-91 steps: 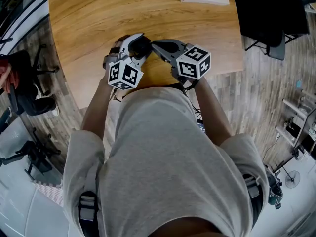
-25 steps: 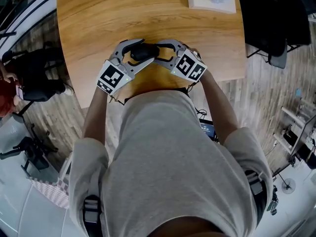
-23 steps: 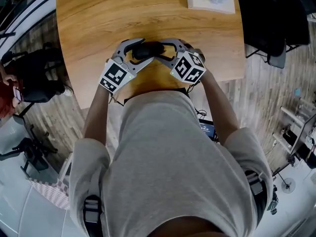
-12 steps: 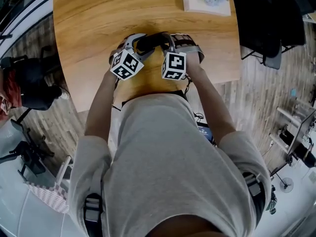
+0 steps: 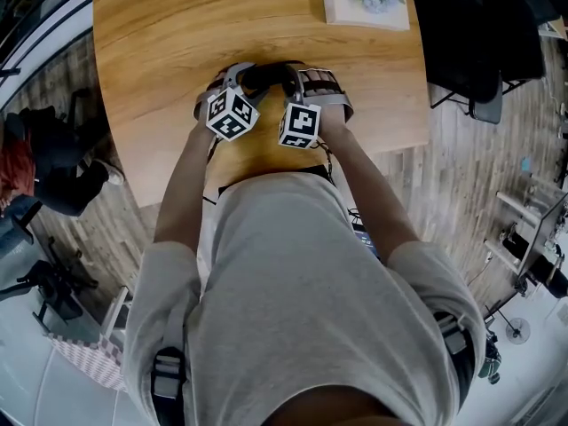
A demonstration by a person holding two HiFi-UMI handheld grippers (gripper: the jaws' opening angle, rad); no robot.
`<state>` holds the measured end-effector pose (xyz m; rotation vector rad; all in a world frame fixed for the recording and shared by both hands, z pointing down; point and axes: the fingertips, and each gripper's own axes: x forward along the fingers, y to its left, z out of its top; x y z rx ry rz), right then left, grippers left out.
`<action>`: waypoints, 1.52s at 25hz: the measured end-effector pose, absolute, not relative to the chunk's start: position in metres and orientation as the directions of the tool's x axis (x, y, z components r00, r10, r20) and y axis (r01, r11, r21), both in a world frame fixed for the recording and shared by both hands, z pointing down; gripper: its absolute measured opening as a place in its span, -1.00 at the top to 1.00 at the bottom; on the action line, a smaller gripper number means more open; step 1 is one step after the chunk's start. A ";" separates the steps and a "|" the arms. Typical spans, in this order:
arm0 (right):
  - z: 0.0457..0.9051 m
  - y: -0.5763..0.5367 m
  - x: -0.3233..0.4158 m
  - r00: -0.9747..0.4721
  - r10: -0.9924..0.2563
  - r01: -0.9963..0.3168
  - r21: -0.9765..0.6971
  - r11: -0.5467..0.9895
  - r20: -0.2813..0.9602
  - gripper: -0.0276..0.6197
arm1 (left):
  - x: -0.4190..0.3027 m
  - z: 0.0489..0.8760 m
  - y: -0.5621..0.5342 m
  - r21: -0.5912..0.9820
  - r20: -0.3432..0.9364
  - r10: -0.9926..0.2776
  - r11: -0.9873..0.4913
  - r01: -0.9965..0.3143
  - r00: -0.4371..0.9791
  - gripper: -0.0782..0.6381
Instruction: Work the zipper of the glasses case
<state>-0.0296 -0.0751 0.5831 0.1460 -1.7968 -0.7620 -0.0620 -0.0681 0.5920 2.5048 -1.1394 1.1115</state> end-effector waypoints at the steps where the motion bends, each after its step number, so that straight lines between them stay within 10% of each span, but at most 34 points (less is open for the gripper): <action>1: 0.583 -0.075 -0.030 -0.374 -0.460 0.248 0.565 0.787 0.805 0.22 | -0.063 0.593 -0.067 -0.138 0.694 -0.584 -0.681 -0.719 0.421 0.02; 17: 0.556 -0.029 0.010 -0.481 -0.482 -0.331 0.358 0.873 0.732 0.21 | -0.084 0.558 0.010 0.028 0.589 -0.759 -0.323 -0.946 0.276 0.04; 19: 0.542 -0.021 0.015 -0.545 -0.492 -0.431 0.277 0.859 0.679 0.76 | -0.083 0.551 0.027 0.028 0.588 -0.779 -0.251 -0.968 0.219 0.43; 23: 0.516 -0.015 0.029 -0.616 -0.525 -0.574 0.122 0.810 0.587 0.80 | -0.076 0.523 0.044 0.044 0.529 -0.840 -0.116 -0.992 0.122 0.68; 38: 0.354 0.033 0.102 -0.785 -0.573 -0.577 0.062 0.815 0.233 0.83 | -0.002 0.367 0.104 -0.041 0.285 -0.944 0.161 -0.986 -0.166 0.72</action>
